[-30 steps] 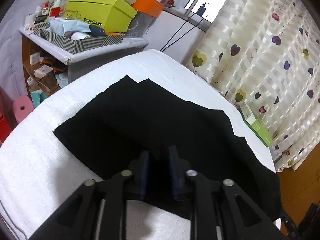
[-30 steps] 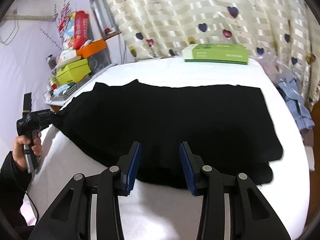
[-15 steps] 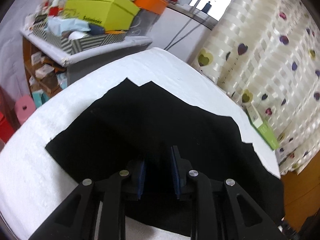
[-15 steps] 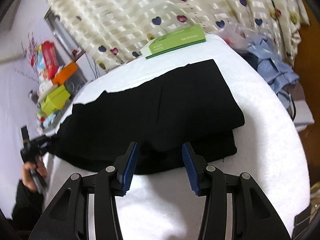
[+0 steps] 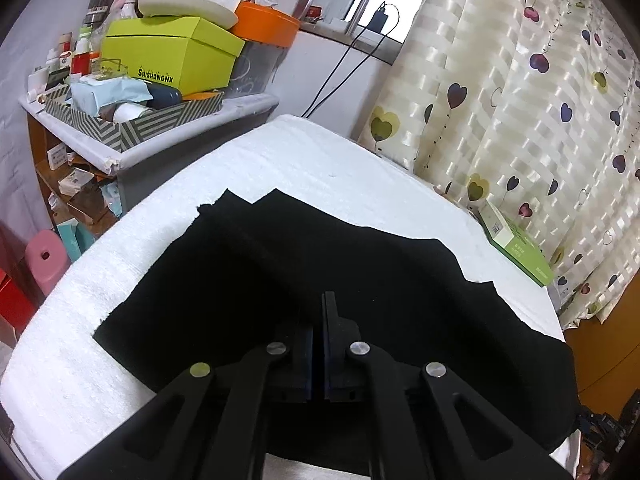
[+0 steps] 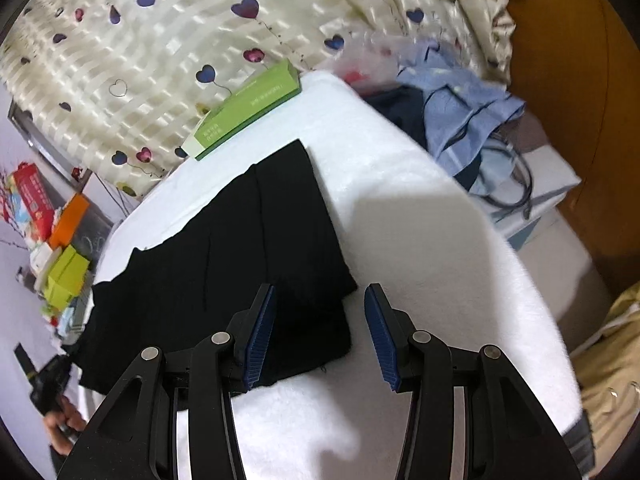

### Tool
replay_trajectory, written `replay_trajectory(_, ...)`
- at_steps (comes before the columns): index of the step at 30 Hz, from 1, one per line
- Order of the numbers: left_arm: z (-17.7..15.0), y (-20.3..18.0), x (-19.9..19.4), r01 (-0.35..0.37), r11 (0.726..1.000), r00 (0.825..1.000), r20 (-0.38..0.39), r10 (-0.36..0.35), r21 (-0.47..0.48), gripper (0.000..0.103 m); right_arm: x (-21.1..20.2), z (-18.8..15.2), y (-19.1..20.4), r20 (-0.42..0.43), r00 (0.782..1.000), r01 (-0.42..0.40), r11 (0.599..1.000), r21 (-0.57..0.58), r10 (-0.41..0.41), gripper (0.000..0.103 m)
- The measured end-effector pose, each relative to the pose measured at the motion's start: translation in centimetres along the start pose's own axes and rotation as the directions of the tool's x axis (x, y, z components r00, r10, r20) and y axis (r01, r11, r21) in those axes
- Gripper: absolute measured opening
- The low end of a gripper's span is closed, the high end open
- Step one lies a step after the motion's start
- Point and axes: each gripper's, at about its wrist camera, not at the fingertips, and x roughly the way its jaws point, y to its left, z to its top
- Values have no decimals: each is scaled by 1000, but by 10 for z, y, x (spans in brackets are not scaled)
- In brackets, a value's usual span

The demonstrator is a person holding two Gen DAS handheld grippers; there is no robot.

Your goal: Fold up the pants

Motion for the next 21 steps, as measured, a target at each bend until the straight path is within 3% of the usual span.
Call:
replay_trajectory(2, 1, 0, 0, 1, 1000, 1000, 2, -1, 3, 4, 1, 5, 3, 7, 1000, -16, 1000, -13, 16, 47)
replay_trajectory(3, 2, 0, 0, 3, 1000, 1000, 2, -3, 5, 4, 1, 7, 4, 16, 1000, -20, 1000, -13, 21, 40)
replay_trajectory(4, 3, -1, -1, 5, 1000, 1000, 5, -5, 7, 4, -1, 9, 4, 36, 999, -7, 1000, -17, 8, 17)
replay_trajectory(7, 9, -3, -5, 19, 1000, 1000, 14, -19, 11, 4, -16, 16, 9, 84, 995, -47, 999, -24, 49, 9)
replay_trajectory(12, 22, 1, -28, 48, 999, 996, 71, -47, -14, 4, -46, 19, 31, 136, 982, -124, 990, -71, 133, 8)
replay_trajectory(15, 12, 10, -38, 39, 999, 995, 96, -37, -16, 4, -48, 6, 36, 128, 982, -126, 988, -90, 137, 8)
replay_trajectory(19, -10, 30, -17, -14, 999, 1000, 19, 15, -28, 4, -16, -14, 11, 46, 997, -53, 998, -41, 55, 8)
replay_trajectory(21, -18, 37, -12, -12, 998, 1000, -13, 11, -54, 4, -15, -17, -1, 37, 996, -77, 997, -9, 78, 8)
